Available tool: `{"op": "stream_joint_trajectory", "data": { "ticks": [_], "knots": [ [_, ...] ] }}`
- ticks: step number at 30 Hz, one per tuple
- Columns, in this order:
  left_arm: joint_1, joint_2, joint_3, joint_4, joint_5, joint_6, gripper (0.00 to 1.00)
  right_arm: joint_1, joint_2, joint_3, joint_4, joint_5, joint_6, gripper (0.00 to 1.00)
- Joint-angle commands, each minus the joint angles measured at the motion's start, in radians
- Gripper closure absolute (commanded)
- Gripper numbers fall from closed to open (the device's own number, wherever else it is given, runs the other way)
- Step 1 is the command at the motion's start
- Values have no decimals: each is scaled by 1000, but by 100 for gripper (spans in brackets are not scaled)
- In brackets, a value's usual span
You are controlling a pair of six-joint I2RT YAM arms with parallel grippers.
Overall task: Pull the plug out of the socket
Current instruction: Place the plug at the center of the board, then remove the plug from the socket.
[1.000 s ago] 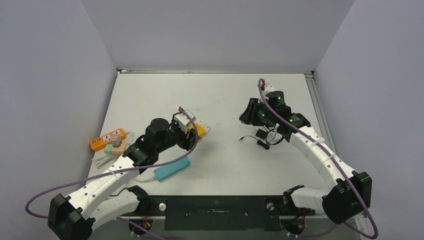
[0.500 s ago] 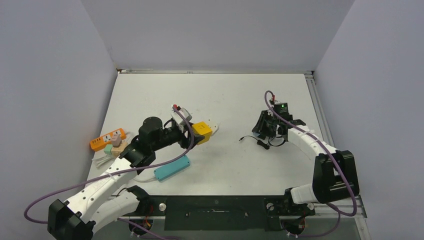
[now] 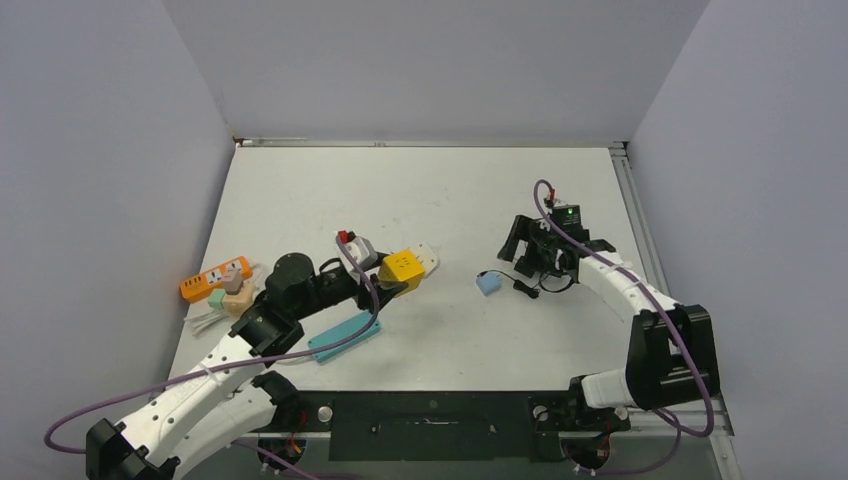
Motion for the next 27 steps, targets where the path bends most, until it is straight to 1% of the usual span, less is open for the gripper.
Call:
{"op": "stream_joint_trajectory", "data": {
  "ticks": [1,3,5,6,11,15,19,27],
  "knots": [
    [-19,-102,-42,186,-80,41,100,-5,-161,46,6,-34,1,0],
    [-20,-125,-58,204,-114,49,100,-2,-217,57,13,-125,21,6],
    [-20,-131,-59,202,-129,69,100,14,-271,59,50,-217,74,10],
    [-20,-129,-56,189,-132,80,100,29,-299,60,72,-251,100,10],
    [-20,-137,-55,187,-125,80,100,209,-361,73,197,-327,220,10],
    [-20,-145,-58,193,-112,74,100,330,-357,70,337,-333,302,10],
    [-25,-152,-60,196,-108,77,100,439,-299,72,455,-328,371,10],
    [-28,-184,-95,263,-150,48,100,538,-205,-11,744,-302,563,10]
  ]
}}
